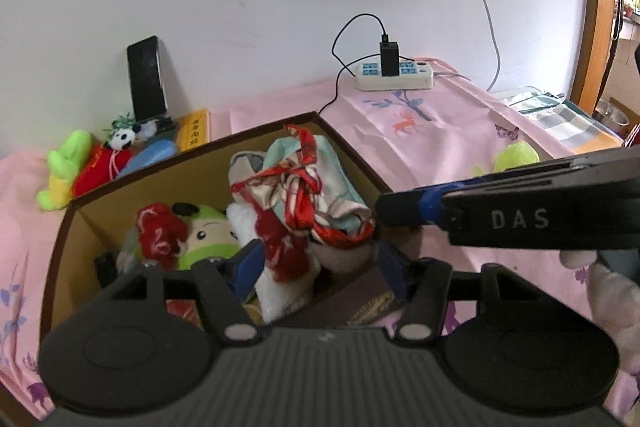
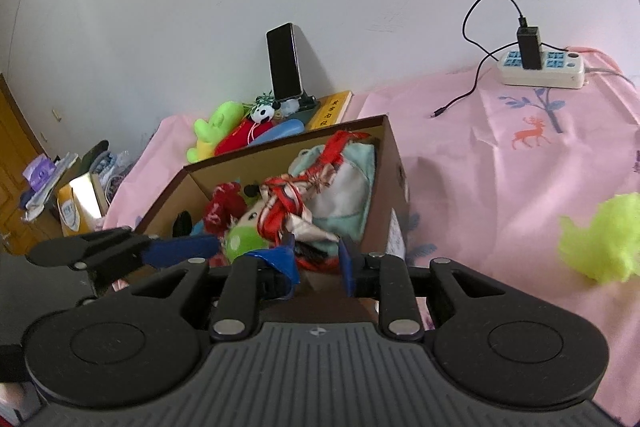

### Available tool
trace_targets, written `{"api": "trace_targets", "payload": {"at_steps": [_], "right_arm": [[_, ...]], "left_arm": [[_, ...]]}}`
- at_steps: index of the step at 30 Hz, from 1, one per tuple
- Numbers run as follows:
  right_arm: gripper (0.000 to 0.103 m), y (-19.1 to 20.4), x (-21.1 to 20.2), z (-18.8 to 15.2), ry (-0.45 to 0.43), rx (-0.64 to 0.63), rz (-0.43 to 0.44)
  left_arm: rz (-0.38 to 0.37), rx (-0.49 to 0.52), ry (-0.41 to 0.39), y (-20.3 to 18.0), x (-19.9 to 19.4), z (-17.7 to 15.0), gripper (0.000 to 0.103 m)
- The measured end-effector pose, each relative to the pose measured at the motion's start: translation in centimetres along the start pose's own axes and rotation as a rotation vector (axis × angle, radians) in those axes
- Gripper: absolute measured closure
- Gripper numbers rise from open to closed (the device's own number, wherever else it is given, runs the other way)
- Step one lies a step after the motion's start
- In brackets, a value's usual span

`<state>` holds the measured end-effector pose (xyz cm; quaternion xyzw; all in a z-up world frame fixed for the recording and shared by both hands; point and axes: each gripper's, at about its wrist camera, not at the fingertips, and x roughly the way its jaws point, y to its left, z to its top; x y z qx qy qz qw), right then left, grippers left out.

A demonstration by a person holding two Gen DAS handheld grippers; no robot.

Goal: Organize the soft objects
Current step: 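Lower the rope toy into the box and open the right gripper, then move the right gripper from the box to the yellow-green fluffy plush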

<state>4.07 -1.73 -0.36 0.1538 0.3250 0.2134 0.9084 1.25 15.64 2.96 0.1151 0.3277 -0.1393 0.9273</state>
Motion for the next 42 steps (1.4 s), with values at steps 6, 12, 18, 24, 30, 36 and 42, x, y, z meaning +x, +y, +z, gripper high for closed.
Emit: {"api": "trace_targets", "payload": {"at_steps": [6, 12, 18, 24, 30, 36, 42], "right_arm": [[0.096, -1.4, -1.6, -1.6, 0.027, 0.000, -0.022], [0.096, -3.4, -3.1, -3.1, 0.066, 0.028, -0.047], [0.095, -6.2, -4.0, -4.6, 0.108, 0.091, -0.080], [0.094, -9.0, -5.1, -5.7, 0.124, 0.142, -0.109], [0.094, -12.4, -5.9, -6.3, 0.120, 0.215, -0.146], [0.093, -16.1, -6.6, -5.4, 0.078, 0.294, -0.183], [0.089, -20.3, -7.3, -2.5, -0.026, 0.403, -0.212]], "left_arm": [[0.016, -0.008, 0.023, -1.9, -1.2, -0.9, 0.042], [0.002, -0.032, 0.058, -4.4, -0.9, -1.4, 0.042], [-0.028, -0.028, 0.106, -7.5, 0.1, -1.8, 0.042], [-0.061, -0.011, 0.162, -10.6, 1.9, -2.3, 0.042], [-0.109, -0.009, 0.194, -13.1, 4.0, -2.2, 0.042], [-0.158, -0.026, 0.176, -14.8, 6.8, -0.8, 0.042], [-0.232, -0.076, 0.155, -15.6, 10.3, 1.6, 0.042]]}}
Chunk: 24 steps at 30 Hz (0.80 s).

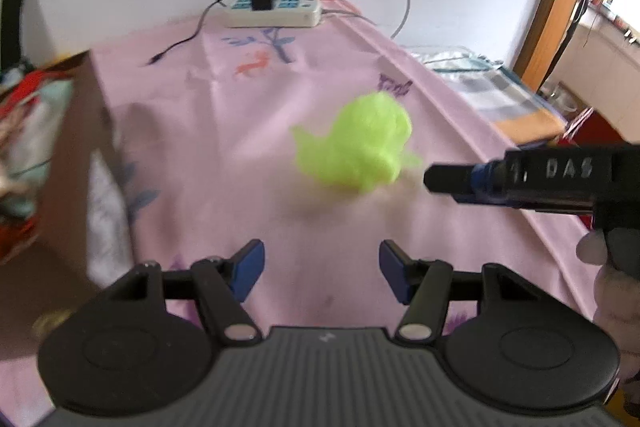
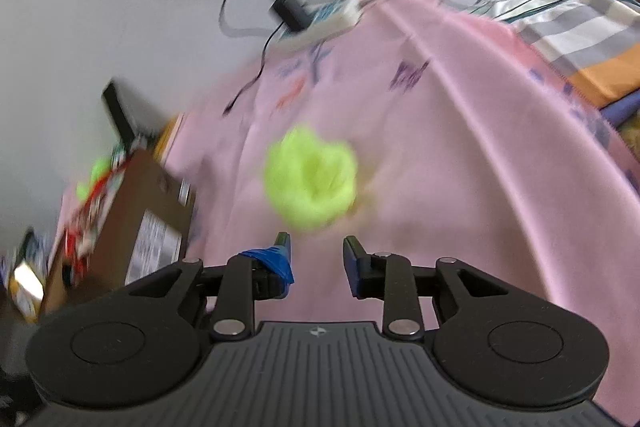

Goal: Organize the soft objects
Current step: 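Move the right gripper from the box to the yellow-green fluffy plush, then grasp the yellow-green fluffy plush with the right gripper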

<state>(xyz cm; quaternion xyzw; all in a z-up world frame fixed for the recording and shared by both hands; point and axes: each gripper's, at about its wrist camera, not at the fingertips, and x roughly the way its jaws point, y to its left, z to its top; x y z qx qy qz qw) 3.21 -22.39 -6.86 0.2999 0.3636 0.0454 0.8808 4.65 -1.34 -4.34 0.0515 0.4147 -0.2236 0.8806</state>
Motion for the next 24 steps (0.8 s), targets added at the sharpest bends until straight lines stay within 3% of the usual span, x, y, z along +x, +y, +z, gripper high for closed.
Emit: {"api": "trace_targets", "payload": {"at_steps": [5, 9, 17, 24], "right_arm": [[0.089, -0.3, 0.8, 3.5, -0.039, 0.027, 0.040], [0.089, 0.3, 2.1, 5.0, -0.023, -0.011, 0.061], [0.088, 0.3, 5.6, 4.8, 0.074, -0.060, 0.030], [0.087, -0.2, 6.6, 4.3, 0.090, -0.036, 0.053]], "left_arm": [[-0.040, 0.011, -0.039, -0.7, 2.1, 2.7, 0.041], [-0.048, 0.026, -0.035, -1.3, 3.8, 4.4, 0.041], [-0.082, -0.001, -0.007, -0.5, 6.3, 5.5, 0.041], [-0.088, 0.008, -0.007, -0.3, 7.1, 5.3, 0.047]]}}
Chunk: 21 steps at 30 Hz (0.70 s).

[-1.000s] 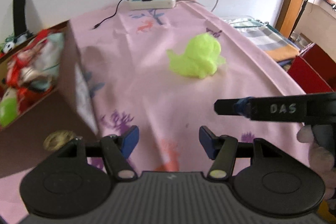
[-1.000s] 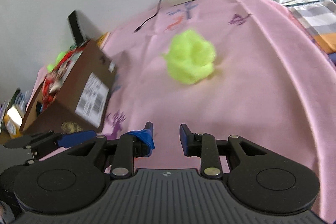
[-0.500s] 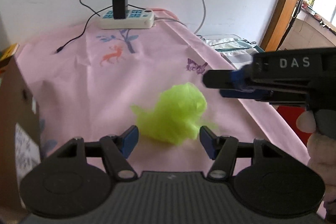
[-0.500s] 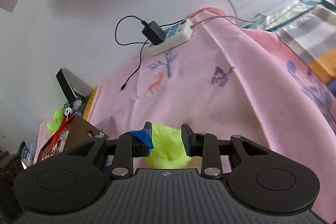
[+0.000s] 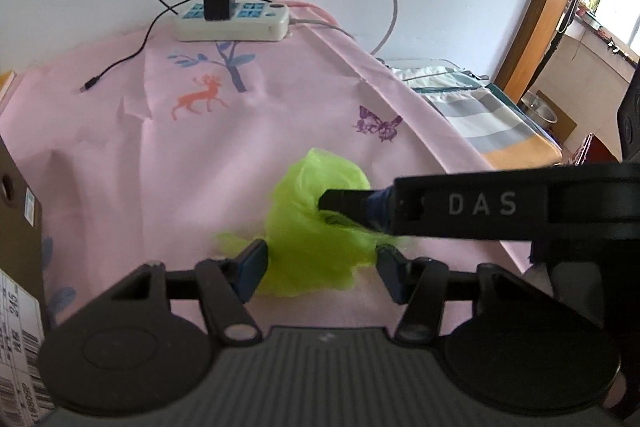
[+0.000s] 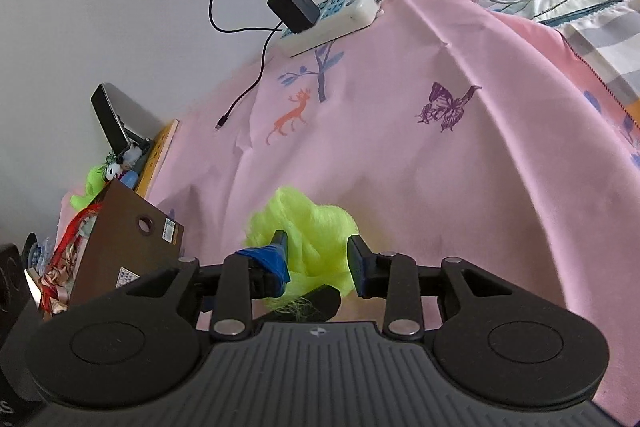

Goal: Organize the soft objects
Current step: 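Grasp the yellow-green fluffy plush with the right gripper, then lift the yellow-green plush and carry it over the box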

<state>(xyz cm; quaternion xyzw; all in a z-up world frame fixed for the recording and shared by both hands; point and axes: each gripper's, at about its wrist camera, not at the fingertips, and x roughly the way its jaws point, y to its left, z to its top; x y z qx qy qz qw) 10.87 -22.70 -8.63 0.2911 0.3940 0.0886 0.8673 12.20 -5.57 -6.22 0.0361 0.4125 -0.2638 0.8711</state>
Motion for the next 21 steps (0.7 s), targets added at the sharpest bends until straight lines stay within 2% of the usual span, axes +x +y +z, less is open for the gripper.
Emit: {"api": "trace_targets", "payload": {"at_steps": [9, 21], "right_arm": [[0.090, 0.8, -1.7, -1.7, 0.035, -0.018, 0.056], [0.090, 4.4, -4.7, -7.3, 0.128, -0.055, 0.129]], "left_arm": [[0.014, 0.028, 0.001, -0.7, -1.9, -1.1, 0.048], [0.047, 0.042, 0.007, -0.8, -9.0, -6.8, 0.048]]}}
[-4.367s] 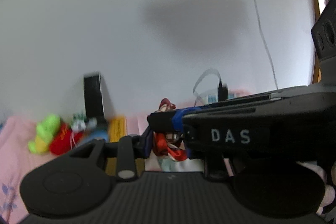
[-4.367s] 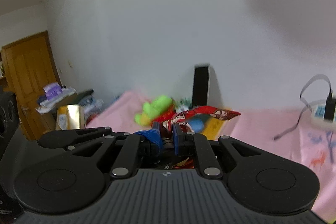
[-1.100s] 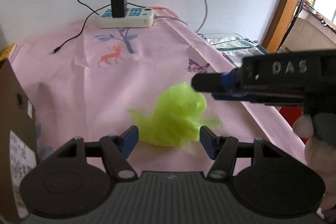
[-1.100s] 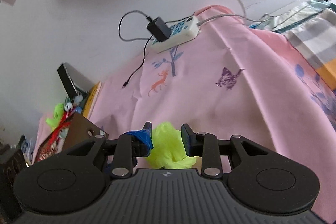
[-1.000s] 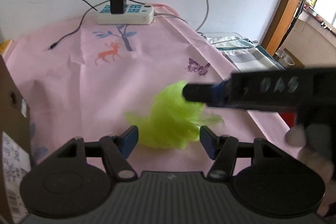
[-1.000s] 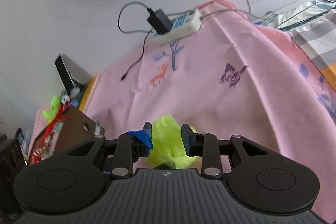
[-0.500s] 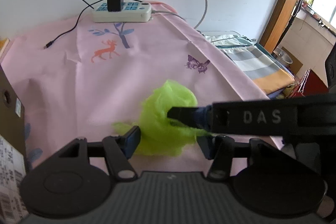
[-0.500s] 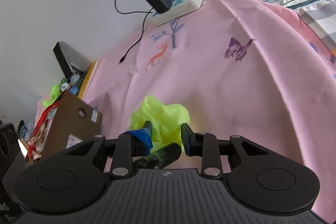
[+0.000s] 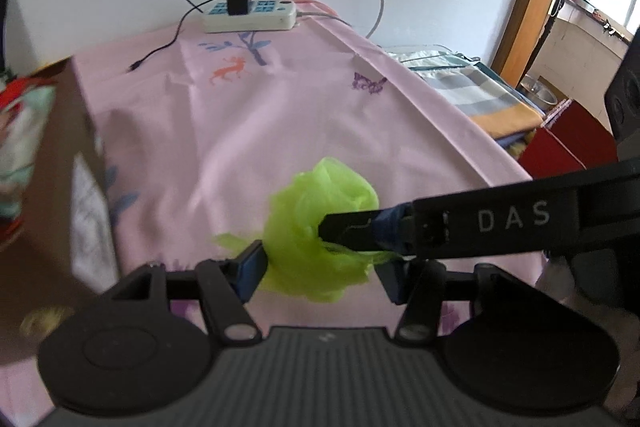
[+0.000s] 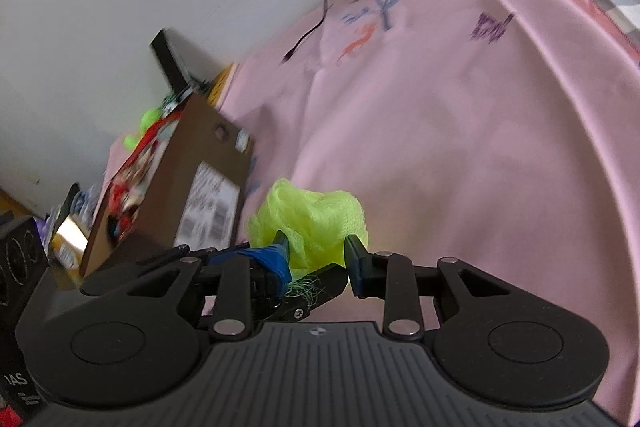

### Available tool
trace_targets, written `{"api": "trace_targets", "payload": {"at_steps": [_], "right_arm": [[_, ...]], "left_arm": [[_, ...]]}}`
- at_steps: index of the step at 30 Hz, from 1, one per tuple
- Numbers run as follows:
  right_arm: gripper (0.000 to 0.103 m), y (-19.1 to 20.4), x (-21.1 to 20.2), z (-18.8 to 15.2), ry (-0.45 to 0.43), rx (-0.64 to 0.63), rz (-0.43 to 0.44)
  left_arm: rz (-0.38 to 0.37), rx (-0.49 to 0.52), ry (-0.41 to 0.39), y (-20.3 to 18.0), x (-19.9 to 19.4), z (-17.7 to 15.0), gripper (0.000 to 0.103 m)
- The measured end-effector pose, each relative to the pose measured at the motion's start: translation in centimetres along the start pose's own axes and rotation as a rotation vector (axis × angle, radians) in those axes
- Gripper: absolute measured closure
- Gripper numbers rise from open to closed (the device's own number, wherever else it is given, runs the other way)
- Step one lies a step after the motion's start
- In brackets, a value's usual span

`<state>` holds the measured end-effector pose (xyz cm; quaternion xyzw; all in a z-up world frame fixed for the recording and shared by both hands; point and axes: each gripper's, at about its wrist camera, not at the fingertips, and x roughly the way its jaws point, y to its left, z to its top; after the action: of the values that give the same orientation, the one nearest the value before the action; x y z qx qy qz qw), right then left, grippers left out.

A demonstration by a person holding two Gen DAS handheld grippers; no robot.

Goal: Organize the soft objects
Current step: 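Lift the yellow-green plush and carry it over the box, then lower the plush into the box and open the right gripper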

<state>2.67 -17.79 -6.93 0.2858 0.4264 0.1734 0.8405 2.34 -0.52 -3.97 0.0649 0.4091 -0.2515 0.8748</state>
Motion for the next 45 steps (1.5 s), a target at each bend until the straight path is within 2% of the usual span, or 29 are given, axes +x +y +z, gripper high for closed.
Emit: {"api": "trace_targets", "payload": {"at_steps": [7, 13, 20, 25, 29, 35, 40, 45], "right_arm": [[0.090, 4.0, 0.4, -3.4, 0.064, -0.040, 0.048], [0.090, 8.4, 0.6, -5.3, 0.045, -0.059, 0.056], [0.090, 13.8, 0.0, -5.2, -0.061, -0.104, 0.087], [0.090, 17.7, -0.5, -3.2, -0.185, -0.176, 0.124], [0.090, 19.6, 0.3, -1.2, -0.261, -0.211, 0.125], [0.090, 19.9, 3.4, 0.8, -0.219, -0.170, 0.077], [0.090, 20.2, 6.4, 0.4, -0.166, -0.189, -0.016], [0.090, 20.6, 8.6, -0.2, -0.124, -0.251, -0.141]], "left_arm": [[0.039, -0.016, 0.002, 1.6, -4.9, -3.9, 0.048], [0.051, -0.009, -0.027, 3.9, -8.8, -5.5, 0.048], [0.063, 0.031, -0.143, 6.8, -14.1, -5.1, 0.048], [0.085, 0.105, -0.280, 8.8, -17.4, -2.7, 0.048], [0.104, 0.128, -0.347, 10.9, -18.3, -0.4, 0.048], [0.089, 0.090, -0.294, 14.1, -15.7, 1.9, 0.048], [0.069, 0.050, -0.212, 16.1, -12.8, 1.2, 0.048], [0.038, 0.053, -0.134, 17.3, -10.4, 0.3, 0.047]]}}
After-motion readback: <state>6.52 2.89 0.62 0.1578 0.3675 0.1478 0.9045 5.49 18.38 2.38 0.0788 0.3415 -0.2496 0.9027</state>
